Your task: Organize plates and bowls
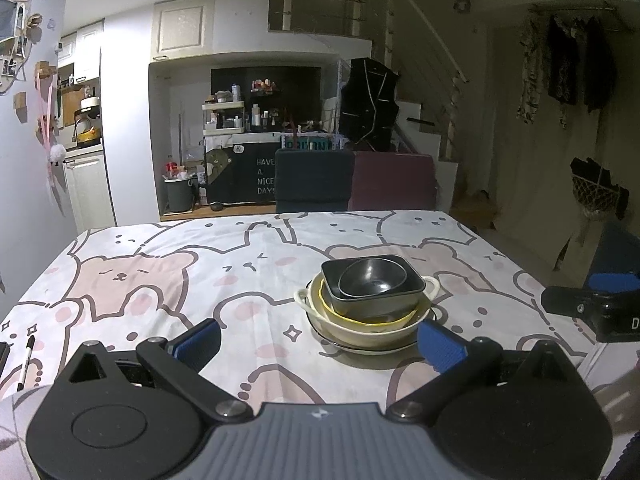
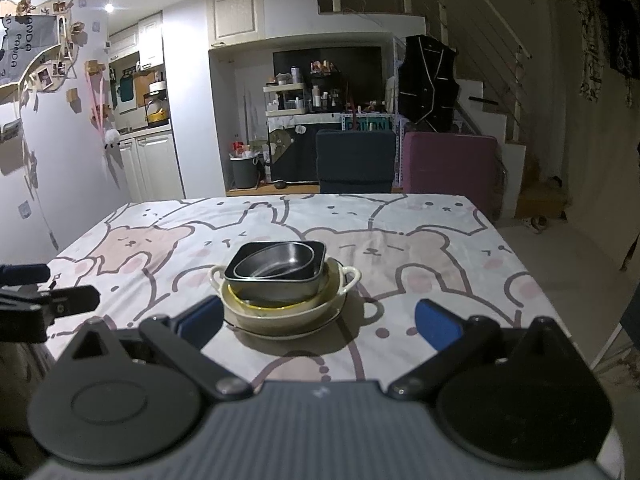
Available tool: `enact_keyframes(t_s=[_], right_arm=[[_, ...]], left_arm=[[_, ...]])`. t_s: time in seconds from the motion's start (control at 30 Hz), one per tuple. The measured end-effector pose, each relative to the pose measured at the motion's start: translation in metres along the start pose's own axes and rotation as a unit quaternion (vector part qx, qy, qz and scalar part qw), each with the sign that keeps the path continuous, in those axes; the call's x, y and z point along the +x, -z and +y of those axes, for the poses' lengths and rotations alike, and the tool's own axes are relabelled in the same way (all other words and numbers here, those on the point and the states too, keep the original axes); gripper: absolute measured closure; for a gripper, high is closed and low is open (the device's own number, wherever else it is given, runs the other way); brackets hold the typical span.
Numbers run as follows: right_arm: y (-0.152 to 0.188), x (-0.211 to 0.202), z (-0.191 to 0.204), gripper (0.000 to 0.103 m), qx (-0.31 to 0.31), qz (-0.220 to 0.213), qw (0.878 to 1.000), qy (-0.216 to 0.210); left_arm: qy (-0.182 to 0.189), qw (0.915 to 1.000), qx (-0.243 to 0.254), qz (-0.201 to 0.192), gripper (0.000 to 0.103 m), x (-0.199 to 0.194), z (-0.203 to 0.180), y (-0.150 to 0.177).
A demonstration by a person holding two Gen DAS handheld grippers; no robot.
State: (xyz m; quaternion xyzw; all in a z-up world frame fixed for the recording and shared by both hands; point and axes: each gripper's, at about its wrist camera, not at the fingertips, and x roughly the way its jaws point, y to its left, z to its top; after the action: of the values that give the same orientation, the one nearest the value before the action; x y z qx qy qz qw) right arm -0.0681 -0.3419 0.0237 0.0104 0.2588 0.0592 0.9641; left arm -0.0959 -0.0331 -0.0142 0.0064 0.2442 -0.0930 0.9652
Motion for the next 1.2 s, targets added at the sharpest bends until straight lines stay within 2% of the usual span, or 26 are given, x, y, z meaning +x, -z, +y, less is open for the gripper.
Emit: enact_keyframes(t_s=[1.2], right_arm=[[0.0026, 0.002, 0.0021, 0.001, 0.004, 0.001, 1.0, -0.004]], left_arm=[[0.001, 1.0, -0.003, 0.002, 0.0, 0.0005, -0.0005, -0.0001]])
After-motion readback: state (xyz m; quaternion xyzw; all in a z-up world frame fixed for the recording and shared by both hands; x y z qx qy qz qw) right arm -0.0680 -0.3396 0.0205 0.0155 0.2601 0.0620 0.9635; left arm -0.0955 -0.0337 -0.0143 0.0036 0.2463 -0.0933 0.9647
